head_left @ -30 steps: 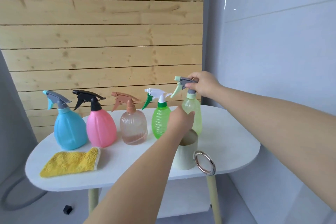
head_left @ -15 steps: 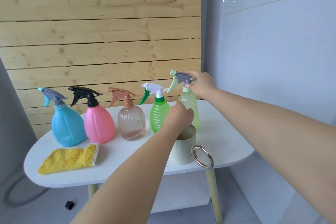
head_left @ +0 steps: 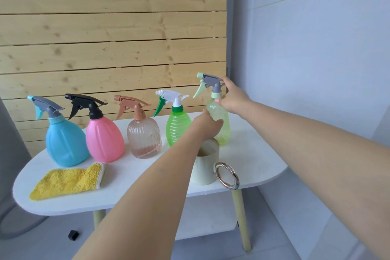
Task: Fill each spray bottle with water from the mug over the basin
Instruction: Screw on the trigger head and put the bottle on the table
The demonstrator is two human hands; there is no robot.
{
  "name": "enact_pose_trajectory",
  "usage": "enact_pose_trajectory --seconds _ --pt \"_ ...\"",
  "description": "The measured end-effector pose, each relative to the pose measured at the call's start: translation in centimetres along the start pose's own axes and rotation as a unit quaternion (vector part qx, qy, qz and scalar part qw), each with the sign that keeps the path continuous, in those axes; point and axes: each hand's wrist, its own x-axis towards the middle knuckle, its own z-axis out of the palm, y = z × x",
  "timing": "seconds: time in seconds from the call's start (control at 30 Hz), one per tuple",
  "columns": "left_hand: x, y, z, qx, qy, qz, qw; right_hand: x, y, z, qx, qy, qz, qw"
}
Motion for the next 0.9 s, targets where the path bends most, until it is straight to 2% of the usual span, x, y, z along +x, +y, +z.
enact_pose_trajectory --seconds 0.27,0.4,0.57,0.77,0.83,0.9 --pt "-3.0 -0.5 -1.0 0.014 0.072 0.005 0.997 -3.3 -0.2 0.0 0.035 0.044 -0.033 0.998" --pt "-5.8 -0.8 -2.4 0.017 0.089 0.008 0.996 -6.5 -1.2 -0.2 0.058 0.028 -0.045 0.997" --pt "-10.6 -3.3 -4.5 0.0 0.092 -0.001 0.996 -11.7 -3.5 0.7 0.081 -0.011 -0.049 0.995" --pt "-15.6 -9.1 -6.1 0.048 0.122 -0.006 0.991 -16.3 -5.3 6.6 0.106 -0.051 -0.049 0.992" --pt "-16.1 -12.1 -6.3 0.058 0.134 -0.034 0.989 -17.3 -5.5 9.2 0.096 -0.085 -0.055 0.99" --pt "-16.1 -15.6 -6.5 0.099 0.14 -0.097 0.98 -17.7 -5.5 12.1 0.067 -0.121 -0.061 0.988"
